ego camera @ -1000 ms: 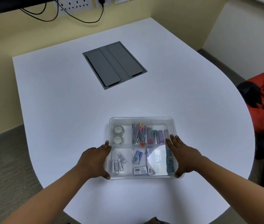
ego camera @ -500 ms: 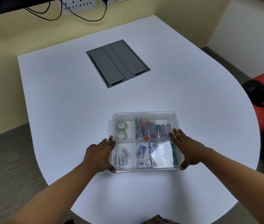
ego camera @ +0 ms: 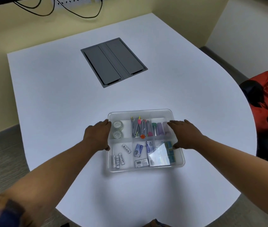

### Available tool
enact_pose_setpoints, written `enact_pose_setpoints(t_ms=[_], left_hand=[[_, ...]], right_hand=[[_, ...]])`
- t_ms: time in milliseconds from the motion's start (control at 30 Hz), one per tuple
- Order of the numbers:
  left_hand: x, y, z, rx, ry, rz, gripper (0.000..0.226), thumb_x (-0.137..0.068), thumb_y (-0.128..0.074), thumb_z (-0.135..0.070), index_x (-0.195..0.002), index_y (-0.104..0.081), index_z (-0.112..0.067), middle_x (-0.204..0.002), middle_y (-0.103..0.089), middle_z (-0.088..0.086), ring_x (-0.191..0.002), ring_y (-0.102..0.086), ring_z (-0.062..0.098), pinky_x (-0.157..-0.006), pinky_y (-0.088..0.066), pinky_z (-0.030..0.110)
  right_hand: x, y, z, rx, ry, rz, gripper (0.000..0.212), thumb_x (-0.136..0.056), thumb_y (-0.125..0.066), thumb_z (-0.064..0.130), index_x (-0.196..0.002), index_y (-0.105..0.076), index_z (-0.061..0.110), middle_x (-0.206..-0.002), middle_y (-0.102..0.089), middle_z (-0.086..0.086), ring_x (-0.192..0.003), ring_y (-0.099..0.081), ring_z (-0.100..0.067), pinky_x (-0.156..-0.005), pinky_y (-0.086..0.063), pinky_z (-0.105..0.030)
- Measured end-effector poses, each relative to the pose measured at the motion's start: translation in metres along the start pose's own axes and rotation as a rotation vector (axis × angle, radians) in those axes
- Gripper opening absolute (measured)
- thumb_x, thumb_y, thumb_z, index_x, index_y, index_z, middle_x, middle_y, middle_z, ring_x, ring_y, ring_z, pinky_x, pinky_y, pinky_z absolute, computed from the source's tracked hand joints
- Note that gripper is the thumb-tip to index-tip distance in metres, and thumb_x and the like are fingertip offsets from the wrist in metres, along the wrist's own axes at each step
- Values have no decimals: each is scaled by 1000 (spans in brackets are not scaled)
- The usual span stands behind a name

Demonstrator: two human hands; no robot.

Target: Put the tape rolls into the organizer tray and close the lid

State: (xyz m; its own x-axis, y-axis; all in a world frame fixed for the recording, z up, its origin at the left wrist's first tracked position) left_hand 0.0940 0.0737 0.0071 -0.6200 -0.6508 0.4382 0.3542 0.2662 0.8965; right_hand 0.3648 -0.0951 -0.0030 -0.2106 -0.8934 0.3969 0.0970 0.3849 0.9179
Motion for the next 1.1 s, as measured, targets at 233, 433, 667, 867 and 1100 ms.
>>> enact_pose_setpoints(t_ms=[233,433,667,867,1100], left_hand=[[-23,1,2,-35,-1,144,142,-54,-87,-50,-149,12,-13,-160,12,1,-147,1,17,-109,-34,43],[-32,2,-2,-61,-13,190,144,-52,-89,-48,-149,12,-10,-160,13,4,-147,1,16,-111,-32,40],[-37,-3,-1,-62,-30,194,146,-52,-88,-49,-148,13,-10,-159,15,5,-147,-2,16,-109,-33,38],[-45,-11,6,-34,-68,193,148,-49,-89,-50,-148,14,-13,-158,20,3,-147,-1,17,-109,-34,38],[-41,-9,6,-1,-51,189,149,-47,-90,-49,-149,13,-15,-159,19,0,-148,3,21,-110,-34,44]], right_hand=[[-24,2,-11,79,-50,106,143,-52,-88,53,-151,5,8,-162,5,-9,-148,-8,-27,-116,-17,-47],[-32,0,-15,81,-57,201,148,-50,-87,57,-150,9,5,-161,9,-12,-148,-3,-27,-117,-14,-46],[-35,-2,-18,55,-48,199,148,-49,-88,56,-150,7,5,-161,7,-13,-148,-2,-27,-118,-11,-43],[-39,-6,-19,82,-45,184,148,-47,-88,58,-150,4,4,-161,5,-14,-149,-3,-26,-119,-11,-43],[-32,-6,-21,109,-45,211,145,-55,-81,63,-149,14,9,-160,16,-9,-148,0,-29,-117,-3,-51]])
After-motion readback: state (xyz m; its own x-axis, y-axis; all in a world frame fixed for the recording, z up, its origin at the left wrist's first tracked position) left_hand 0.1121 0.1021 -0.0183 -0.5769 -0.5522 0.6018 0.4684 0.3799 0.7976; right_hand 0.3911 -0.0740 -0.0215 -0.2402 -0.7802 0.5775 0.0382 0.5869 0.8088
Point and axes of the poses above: each hand's wrist, its own x-axis away from the middle knuckle, its own y-axis out of the back of the hand, z = x × y, the point moved 5 cm from there along -x, towards the middle knuckle
